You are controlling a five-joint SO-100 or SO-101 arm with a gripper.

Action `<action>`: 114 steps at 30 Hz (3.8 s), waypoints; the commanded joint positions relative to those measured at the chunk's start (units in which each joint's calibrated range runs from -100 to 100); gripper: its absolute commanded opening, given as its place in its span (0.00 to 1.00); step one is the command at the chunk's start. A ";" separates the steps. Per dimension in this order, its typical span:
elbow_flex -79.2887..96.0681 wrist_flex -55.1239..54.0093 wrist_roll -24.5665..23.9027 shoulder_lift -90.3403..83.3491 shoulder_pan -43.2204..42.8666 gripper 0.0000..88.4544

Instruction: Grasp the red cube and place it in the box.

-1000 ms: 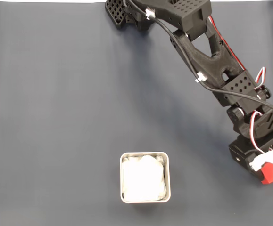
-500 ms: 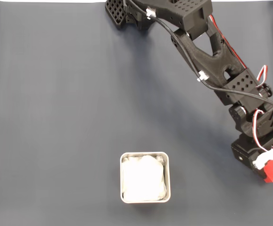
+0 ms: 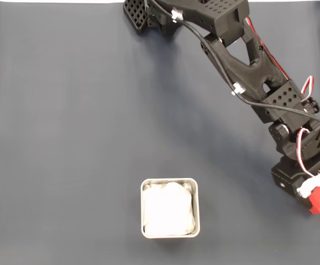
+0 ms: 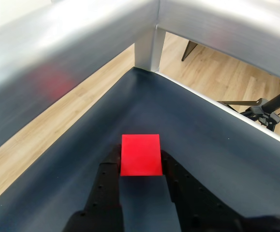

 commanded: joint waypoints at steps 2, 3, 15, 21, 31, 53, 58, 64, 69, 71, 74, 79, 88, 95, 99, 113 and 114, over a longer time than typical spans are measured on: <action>0.36 1.40 0.34 -5.79 -0.43 0.10; 0.63 1.81 0.29 -6.48 -0.28 0.10; 5.83 5.25 0.24 -16.53 1.70 0.09; 7.93 6.64 0.34 -21.47 2.91 0.09; 10.76 9.43 0.49 -28.06 5.33 0.09; 31.29 10.74 -0.29 -47.29 12.57 0.09; 35.94 10.66 -0.59 -51.37 13.99 0.09; 39.41 10.42 -0.83 -54.92 15.70 0.09; 42.24 10.42 -0.98 -57.17 17.40 0.09; 43.06 10.33 -1.07 -57.87 18.11 0.09; 43.61 10.17 -1.22 -58.47 19.18 0.09; 43.61 9.60 -1.27 -58.82 20.60 0.09; 43.61 9.68 -1.61 -59.43 22.59 0.09; 43.61 8.94 -1.37 -58.56 24.36 0.09; 43.61 8.53 -1.37 -57.69 25.21 0.09; 44.25 7.46 -1.42 -55.53 27.49 0.09; 44.25 7.30 -1.42 -55.18 27.56 0.09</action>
